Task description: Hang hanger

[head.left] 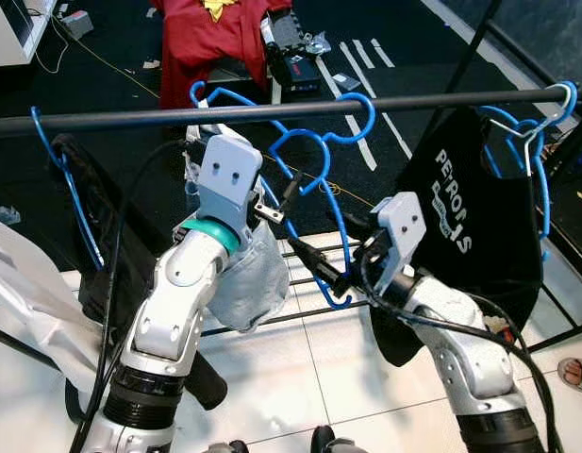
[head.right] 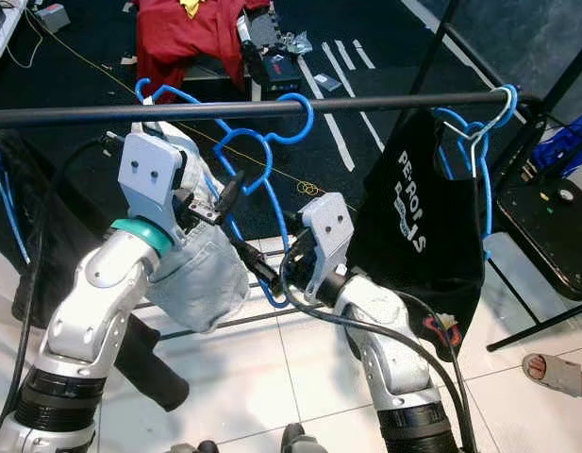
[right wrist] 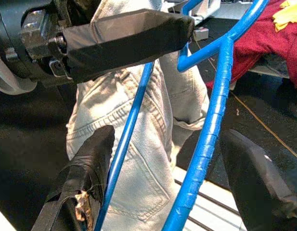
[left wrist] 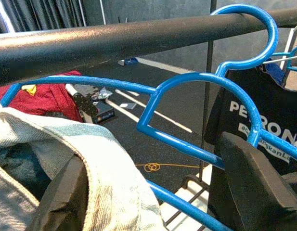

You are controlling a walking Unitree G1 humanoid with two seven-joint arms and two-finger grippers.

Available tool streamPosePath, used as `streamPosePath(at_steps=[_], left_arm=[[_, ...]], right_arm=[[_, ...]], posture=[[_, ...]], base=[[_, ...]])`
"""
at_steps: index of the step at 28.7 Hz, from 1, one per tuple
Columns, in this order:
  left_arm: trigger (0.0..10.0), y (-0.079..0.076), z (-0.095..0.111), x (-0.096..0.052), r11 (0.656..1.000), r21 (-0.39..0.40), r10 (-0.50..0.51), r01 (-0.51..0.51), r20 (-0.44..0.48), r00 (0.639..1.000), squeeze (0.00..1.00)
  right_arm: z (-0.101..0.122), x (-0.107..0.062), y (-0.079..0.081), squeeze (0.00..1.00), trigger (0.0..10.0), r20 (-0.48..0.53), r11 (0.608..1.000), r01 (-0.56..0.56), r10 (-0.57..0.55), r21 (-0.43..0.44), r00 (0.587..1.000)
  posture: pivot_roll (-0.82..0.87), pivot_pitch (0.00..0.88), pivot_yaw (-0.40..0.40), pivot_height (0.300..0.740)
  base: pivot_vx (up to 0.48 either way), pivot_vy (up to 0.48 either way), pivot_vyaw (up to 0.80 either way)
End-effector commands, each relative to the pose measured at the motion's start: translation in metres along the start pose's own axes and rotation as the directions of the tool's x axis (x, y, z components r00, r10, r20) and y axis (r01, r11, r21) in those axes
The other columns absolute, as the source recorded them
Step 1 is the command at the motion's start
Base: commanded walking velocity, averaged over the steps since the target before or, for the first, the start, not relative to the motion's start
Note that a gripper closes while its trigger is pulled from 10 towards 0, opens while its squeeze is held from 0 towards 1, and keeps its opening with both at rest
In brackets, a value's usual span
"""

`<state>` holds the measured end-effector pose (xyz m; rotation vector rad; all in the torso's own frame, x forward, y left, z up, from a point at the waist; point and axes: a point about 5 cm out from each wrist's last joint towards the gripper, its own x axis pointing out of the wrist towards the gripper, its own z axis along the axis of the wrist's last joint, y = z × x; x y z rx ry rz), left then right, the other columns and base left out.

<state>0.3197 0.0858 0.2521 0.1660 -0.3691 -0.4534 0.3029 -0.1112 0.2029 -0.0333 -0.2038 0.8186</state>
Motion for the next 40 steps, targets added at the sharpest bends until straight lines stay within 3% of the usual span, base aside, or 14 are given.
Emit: streamPosePath(at_steps=[1, 2, 3, 5, 6, 8, 13, 14, 27, 28, 30, 31, 32, 40], left_arm=[[10.0, -0.014, 0.007, 0.000, 0.998, -0.005, -0.064, 0.065, 0.033, 0.997, 0.00], [10.0, -0.014, 0.007, 0.000, 0.998, -0.005, -0.064, 0.065, 0.033, 0.997, 0.00], [10.0, -0.014, 0.006, 0.000, 0.998, -0.006, -0.064, 0.064, 0.030, 0.997, 0.00], [10.0, -0.014, 0.006, 0.000, 0.998, -0.006, -0.064, 0.064, 0.030, 0.997, 0.00], [10.0, -0.015, 0.006, -0.001, 0.998, -0.006, -0.064, 0.064, 0.028, 0.998, 0.00], [10.0, -0.015, 0.006, -0.001, 0.998, -0.006, -0.065, 0.065, 0.023, 0.998, 0.00], [10.0, -0.016, 0.004, -0.001, 0.998, -0.004, -0.064, 0.064, 0.015, 0.998, 0.00], [10.0, -0.016, 0.003, -0.001, 0.998, -0.003, -0.064, 0.064, 0.011, 0.998, 0.00], [10.0, -0.021, -0.008, -0.001, 0.996, -0.020, -0.091, 0.090, -0.031, 0.995, 0.00], [10.0, -0.021, -0.010, -0.001, 0.995, -0.021, -0.096, 0.095, -0.036, 0.995, 0.00], [10.0, -0.022, -0.011, -0.001, 0.995, -0.022, -0.098, 0.097, -0.040, 0.994, 0.00], [10.0, -0.022, -0.011, -0.001, 0.995, -0.022, -0.098, 0.097, -0.040, 0.994, 0.00], [10.0, -0.022, -0.011, -0.001, 0.995, -0.021, -0.098, 0.097, -0.041, 0.994, 0.00], [10.0, -0.020, -0.012, -0.003, 0.996, -0.014, -0.089, 0.088, -0.046, 0.995, 0.00]], right_arm=[[0.008, 0.000, 0.003, 0.00, 8.5, 0.032, 0.999, -0.034, 0.034, 0.019, 0.999], [0.008, 0.000, 0.003, 0.00, 8.5, 0.032, 0.999, -0.034, 0.034, 0.019, 0.999], [0.011, -0.001, 0.002, 0.00, 3.7, 0.036, 0.999, -0.037, 0.036, 0.022, 0.999], [0.011, -0.001, 0.002, 0.00, 3.7, 0.036, 0.999, -0.037, 0.036, 0.022, 0.999], [0.013, -0.003, 0.001, 0.00, 0.8, 0.043, 0.999, -0.044, 0.043, 0.025, 0.998], [0.016, -0.004, 0.002, 0.00, 0.0, 0.049, 0.998, -0.054, 0.052, 0.031, 0.997], [0.020, -0.008, 0.004, 0.00, 0.0, 0.053, 0.997, -0.066, 0.064, 0.040, 0.997], [0.017, -0.010, 0.004, 0.00, 10.0, 0.038, 0.998, -0.054, 0.053, 0.038, 0.998], [-0.004, -0.027, -0.006, 0.00, 10.0, -0.088, 0.990, 0.106, -0.115, -0.096, 0.989], [-0.007, -0.029, -0.009, 0.00, 3.6, -0.109, 0.986, 0.124, -0.136, -0.110, 0.985], [-0.009, -0.029, -0.011, 0.00, 2.3, -0.124, 0.984, 0.137, -0.150, -0.114, 0.981], [-0.009, -0.029, -0.011, 0.00, 2.3, -0.124, 0.984, 0.137, -0.150, -0.114, 0.981], [-0.009, -0.029, -0.014, 0.00, 0.7, -0.129, 0.982, 0.147, -0.162, -0.116, 0.978], [-0.009, -0.027, -0.018, 0.00, 0.0, -0.138, 0.980, 0.158, -0.174, -0.121, 0.975]], posture=[[-0.09, 0.187, 0.019, 0.740], [-0.09, 0.187, 0.019, 0.740], [-0.09, 0.187, 0.019, 0.740], [-0.09, 0.187, 0.019, 0.740], [-0.09, 0.187, 0.019, 0.740], [-0.09, 0.187, 0.019, 0.740], [-0.10, 0.187, 0.016, 0.740], [-0.10, 0.187, 0.016, 0.740], [-0.12, 0.190, 0.028, 0.740], [-0.12, 0.188, 0.028, 0.740], [-0.12, 0.188, 0.028, 0.740], [-0.12, 0.188, 0.028, 0.740], [-0.11, 0.188, 0.027, 0.740], [-0.11, 0.183, 0.022, 0.740]], base=[[0.000, 0.000, 0.00], [0.000, 0.000, 0.00], [0.000, 0.000, 0.00], [0.000, 0.000, 0.00], [0.000, 0.000, 0.00], [0.000, 0.000, 0.00], [0.000, 0.000, 0.00], [0.000, 0.000, 0.00], [0.000, 0.000, 0.00], [0.000, 0.000, 0.00], [0.000, 0.000, 0.00], [0.000, 0.000, 0.00], [0.000, 0.000, 0.00], [0.000, 0.000, 0.00]])
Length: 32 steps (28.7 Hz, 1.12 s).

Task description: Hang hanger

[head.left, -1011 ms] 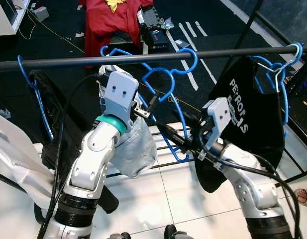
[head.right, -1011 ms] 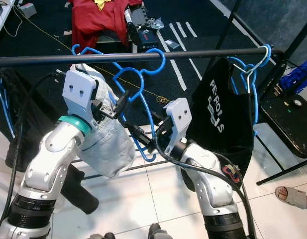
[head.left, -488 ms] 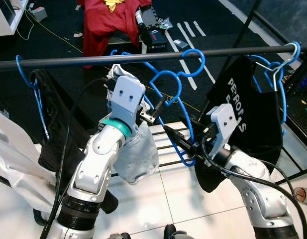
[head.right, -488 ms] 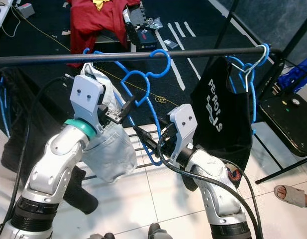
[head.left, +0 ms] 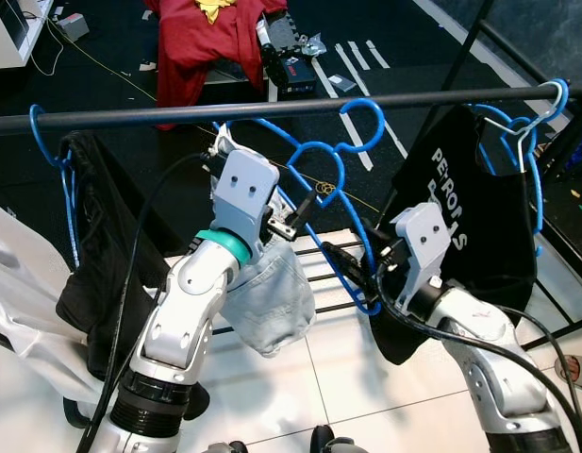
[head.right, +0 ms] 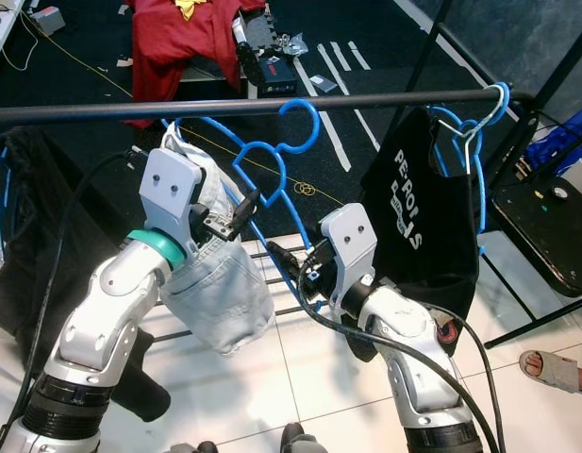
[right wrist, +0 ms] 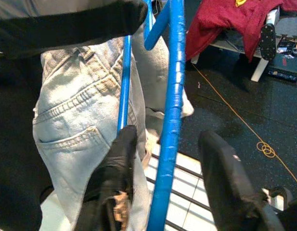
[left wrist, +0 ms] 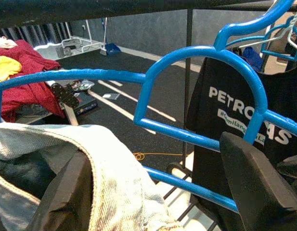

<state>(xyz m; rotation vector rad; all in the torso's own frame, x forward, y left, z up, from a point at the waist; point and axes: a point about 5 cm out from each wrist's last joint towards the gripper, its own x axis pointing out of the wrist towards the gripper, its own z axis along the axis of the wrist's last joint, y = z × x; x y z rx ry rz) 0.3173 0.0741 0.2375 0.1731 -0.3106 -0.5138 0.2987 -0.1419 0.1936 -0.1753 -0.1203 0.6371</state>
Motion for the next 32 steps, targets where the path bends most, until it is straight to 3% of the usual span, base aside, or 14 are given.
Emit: streamPosePath(at_steps=[1, 13, 21, 32], left_arm=[[10.0, -0.006, -0.001, -0.001, 1.000, 0.006, -0.025, 0.025, 0.004, 1.000, 0.00], [10.0, -0.003, 0.007, 0.003, 1.000, 0.011, 0.005, -0.005, 0.031, 1.000, 0.00], [10.0, -0.003, 0.022, 0.023, 0.999, 0.008, 0.041, -0.042, 0.086, 0.995, 0.00], [10.0, -0.004, 0.022, 0.022, 0.999, 0.004, 0.039, -0.040, 0.087, 0.995, 0.00]], right_arm=[[-0.002, 0.000, -0.001, 0.00, 0.0, -0.011, 1.000, 0.002, -0.002, 0.001, 1.000], [0.009, 0.004, -0.006, 0.00, 0.0, 0.052, 0.997, 0.030, -0.033, 0.072, 0.998], [0.021, 0.012, -0.013, 0.00, 0.0, 0.095, 0.996, 0.041, -0.049, 0.078, 0.994], [0.023, 0.012, -0.014, 0.00, 0.0, 0.102, 0.996, 0.049, -0.055, 0.069, 0.993]], posture=[[-0.11, 0.183, 0.022, 0.740], [-0.11, 0.173, 0.024, 0.740], [-0.11, 0.170, 0.031, 0.740], [-0.11, 0.171, 0.034, 0.740]], base=[[0.000, 0.000, 0.00], [0.000, 0.000, 0.00], [0.000, 0.000, 0.00], [0.000, 0.000, 0.00]])
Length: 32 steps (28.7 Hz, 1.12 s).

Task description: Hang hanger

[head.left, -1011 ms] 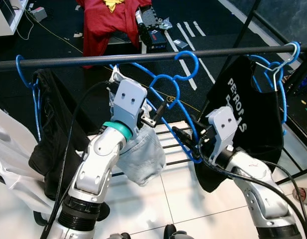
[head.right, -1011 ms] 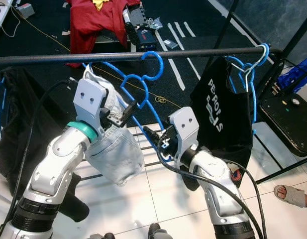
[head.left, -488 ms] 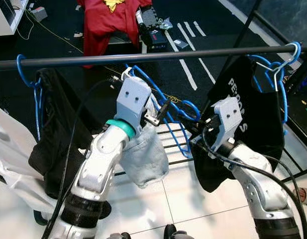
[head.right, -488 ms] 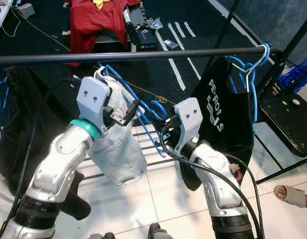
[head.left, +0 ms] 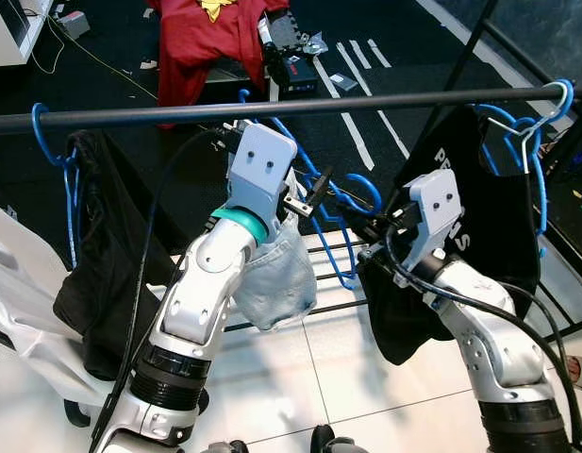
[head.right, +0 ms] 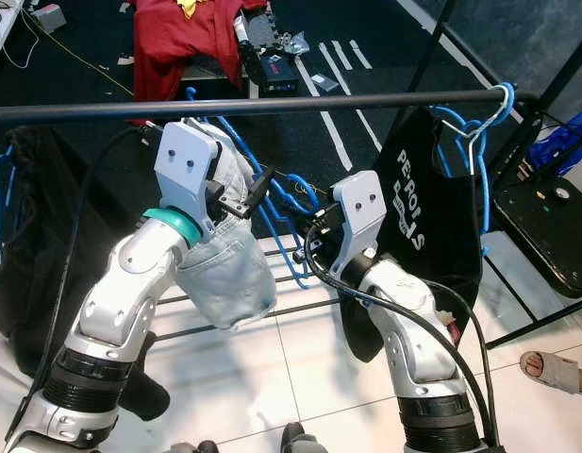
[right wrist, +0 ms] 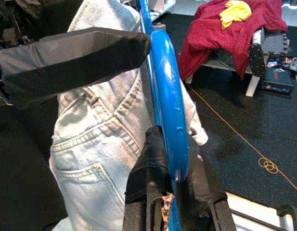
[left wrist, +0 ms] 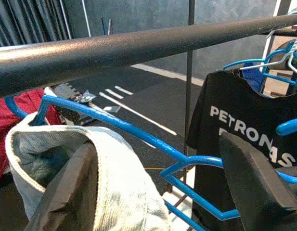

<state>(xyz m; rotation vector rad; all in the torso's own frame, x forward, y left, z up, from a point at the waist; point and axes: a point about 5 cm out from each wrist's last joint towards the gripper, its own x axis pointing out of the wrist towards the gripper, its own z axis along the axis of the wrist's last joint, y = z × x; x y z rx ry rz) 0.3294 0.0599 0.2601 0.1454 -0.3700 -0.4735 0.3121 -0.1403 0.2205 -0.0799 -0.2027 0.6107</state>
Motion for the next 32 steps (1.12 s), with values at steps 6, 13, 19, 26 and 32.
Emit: streamPosePath(at_steps=[6, 13, 19, 26, 32], left_arm=[[10.0, -0.002, 0.007, -0.002, 1.000, 0.007, 0.000, -0.001, 0.038, 0.999, 0.00], [10.0, -0.002, 0.021, 0.014, 1.000, 0.005, 0.005, -0.005, 0.069, 0.998, 0.00], [10.0, -0.001, 0.022, 0.031, 0.999, 0.003, 0.051, -0.051, 0.025, 0.998, 0.00], [10.0, 0.008, 0.016, 0.038, 0.984, -0.036, 0.173, -0.173, -0.023, 0.985, 0.00], [10.0, 0.014, 0.015, 0.035, 0.975, -0.043, 0.218, -0.218, -0.024, 0.976, 0.00]], right_arm=[[0.011, 0.000, -0.003, 0.00, 0.0, 0.036, 1.000, 0.010, -0.009, -0.021, 0.999], [0.031, 0.009, -0.014, 0.00, 0.0, 0.098, 0.997, 0.082, -0.082, 0.008, 0.992], [0.033, 0.014, -0.021, 0.00, 0.0, 0.117, 0.990, 0.128, -0.133, 0.051, 0.984], [0.043, 0.022, -0.037, 0.00, 0.0, 0.156, 0.981, 0.178, -0.188, 0.077, 0.970], [0.052, 0.037, -0.044, 0.00, 0.0, 0.163, 0.985, 0.169, -0.171, 0.028, 0.972]], posture=[[-0.11, 0.173, 0.031, 0.740], [-0.11, 0.170, 0.035, 0.740], [-0.11, 0.168, 0.038, 0.740], [-0.12, 0.172, 0.048, 0.740], [-0.10, 0.169, 0.035, 0.740]], base=[[0.000, 0.000, 0.00], [0.000, 0.000, 0.00], [0.000, 0.000, 0.00], [0.000, 0.000, 0.00], [0.000, 0.000, 0.00]])
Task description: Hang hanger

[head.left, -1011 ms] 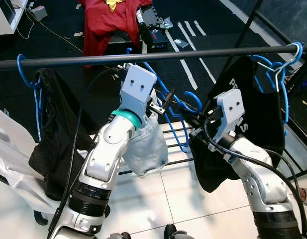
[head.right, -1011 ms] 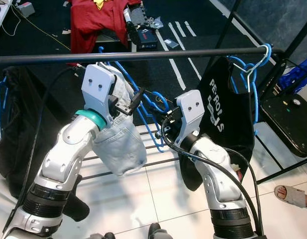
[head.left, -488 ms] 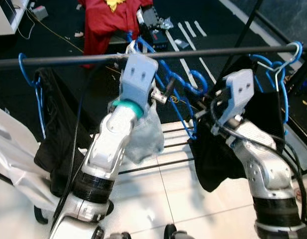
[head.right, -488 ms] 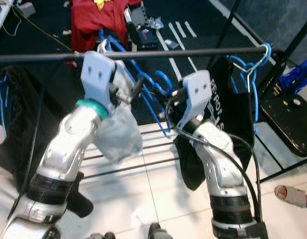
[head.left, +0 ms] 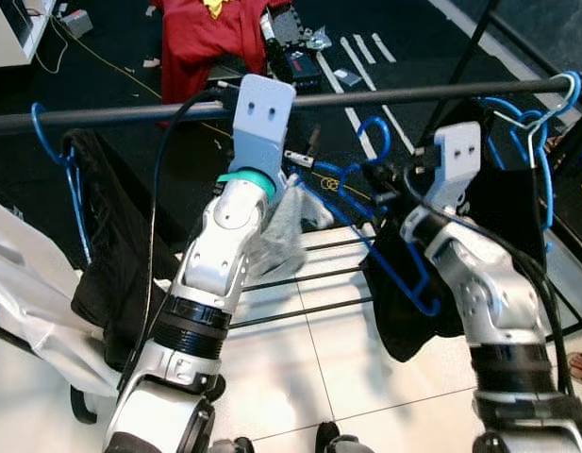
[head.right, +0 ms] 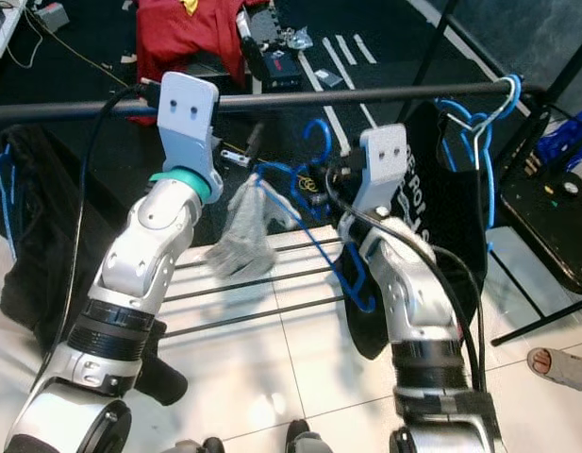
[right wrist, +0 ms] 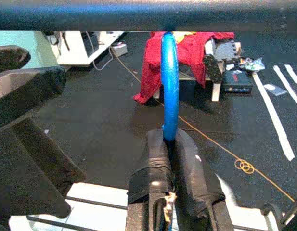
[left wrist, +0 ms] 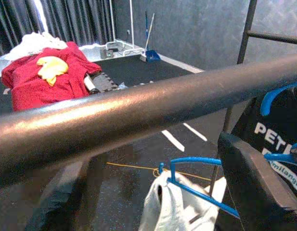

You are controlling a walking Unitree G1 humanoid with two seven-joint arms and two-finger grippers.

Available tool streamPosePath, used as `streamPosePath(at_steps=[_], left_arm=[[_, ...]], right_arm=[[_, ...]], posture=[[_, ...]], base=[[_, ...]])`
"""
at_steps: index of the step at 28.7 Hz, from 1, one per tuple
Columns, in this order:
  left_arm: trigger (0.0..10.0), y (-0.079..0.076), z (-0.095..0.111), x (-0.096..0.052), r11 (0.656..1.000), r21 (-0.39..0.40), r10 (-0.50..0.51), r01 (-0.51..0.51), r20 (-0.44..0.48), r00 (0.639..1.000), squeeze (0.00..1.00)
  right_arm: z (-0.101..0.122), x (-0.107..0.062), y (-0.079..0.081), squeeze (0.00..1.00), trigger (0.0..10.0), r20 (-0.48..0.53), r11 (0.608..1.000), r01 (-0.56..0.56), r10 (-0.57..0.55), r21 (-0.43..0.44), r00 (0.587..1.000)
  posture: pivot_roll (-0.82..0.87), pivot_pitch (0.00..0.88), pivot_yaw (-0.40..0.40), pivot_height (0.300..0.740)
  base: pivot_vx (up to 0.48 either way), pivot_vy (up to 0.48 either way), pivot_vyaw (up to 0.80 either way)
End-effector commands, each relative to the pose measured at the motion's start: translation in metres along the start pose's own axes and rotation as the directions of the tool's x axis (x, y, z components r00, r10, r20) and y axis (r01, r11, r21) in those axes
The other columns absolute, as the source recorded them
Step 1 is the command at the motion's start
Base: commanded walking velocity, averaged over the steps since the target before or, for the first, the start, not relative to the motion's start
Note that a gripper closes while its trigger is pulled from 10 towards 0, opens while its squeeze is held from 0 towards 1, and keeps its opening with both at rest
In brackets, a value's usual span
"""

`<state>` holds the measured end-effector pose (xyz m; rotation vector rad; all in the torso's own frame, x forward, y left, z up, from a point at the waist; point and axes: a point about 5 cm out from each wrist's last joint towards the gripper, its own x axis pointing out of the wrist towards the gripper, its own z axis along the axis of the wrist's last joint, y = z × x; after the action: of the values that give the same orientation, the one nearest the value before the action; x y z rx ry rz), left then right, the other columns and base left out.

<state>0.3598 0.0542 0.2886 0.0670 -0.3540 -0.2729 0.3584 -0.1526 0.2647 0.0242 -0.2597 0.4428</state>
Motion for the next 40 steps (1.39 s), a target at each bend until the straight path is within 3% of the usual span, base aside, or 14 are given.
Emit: streamPosePath(at_steps=[1, 7, 12, 16, 24, 33, 40], left_arm=[[10.0, 0.001, 0.000, -0.001, 1.000, -0.004, 0.016, -0.016, 0.000, 1.000, 0.00], [10.0, 0.005, 0.000, -0.004, 0.999, -0.014, 0.038, -0.038, 0.010, 0.999, 0.00], [10.0, 0.007, -0.003, -0.009, 0.999, -0.018, 0.047, -0.047, 0.011, 0.999, 0.00], [10.0, 0.007, -0.013, -0.019, 0.999, -0.014, 0.048, -0.049, -0.008, 0.999, 0.00], [10.0, 0.006, -0.020, -0.027, 0.999, -0.005, 0.046, -0.046, -0.026, 0.999, 0.00], [10.0, 0.008, -0.028, -0.037, 0.998, 0.024, 0.061, -0.060, -0.037, 0.997, 0.00], [10.0, 0.034, -0.022, -0.050, 0.979, -0.008, 0.204, -0.204, 0.014, 0.979, 0.00]], right_arm=[[0.020, 0.003, 0.000, 0.00, 0.0, 0.094, 0.998, -0.015, 0.021, -0.055, 0.995], [0.025, 0.008, 0.005, 0.00, 0.0, 0.087, 0.974, -0.047, 0.068, -0.221, 0.994], [0.026, 0.007, 0.011, 0.00, 0.0, 0.082, 0.952, -0.072, 0.101, -0.297, 0.991], [0.010, -0.003, 0.021, 0.00, 0.0, 0.035, 0.929, -0.119, 0.140, -0.351, 0.990], [-0.009, -0.019, 0.026, 0.00, 0.0, -0.019, 0.908, -0.159, 0.164, -0.388, 0.986], [0.003, -0.024, 0.027, 0.00, 0.0, 0.041, 0.882, -0.140, 0.177, -0.449, 0.983], [0.013, -0.019, 0.033, 0.00, 0.0, 0.093, 0.865, -0.146, 0.215, -0.480, 0.972]], posture=[[-0.10, 0.168, 0.032, 0.740], [-0.10, 0.168, 0.029, 0.740], [-0.11, 0.169, 0.029, 0.740], [-0.11, 0.170, 0.023, 0.740], [-0.11, 0.170, 0.027, 0.740], [-0.13, 0.164, 0.031, 0.740], [-0.12, 0.160, 0.025, 0.740]], base=[[0.000, 0.000, 0.00], [0.000, 0.000, 0.00], [0.000, 0.000, 0.00], [0.000, 0.000, 0.00], [0.000, 0.000, 0.00], [0.000, 0.000, 0.00], [0.000, 0.000, 0.00]])
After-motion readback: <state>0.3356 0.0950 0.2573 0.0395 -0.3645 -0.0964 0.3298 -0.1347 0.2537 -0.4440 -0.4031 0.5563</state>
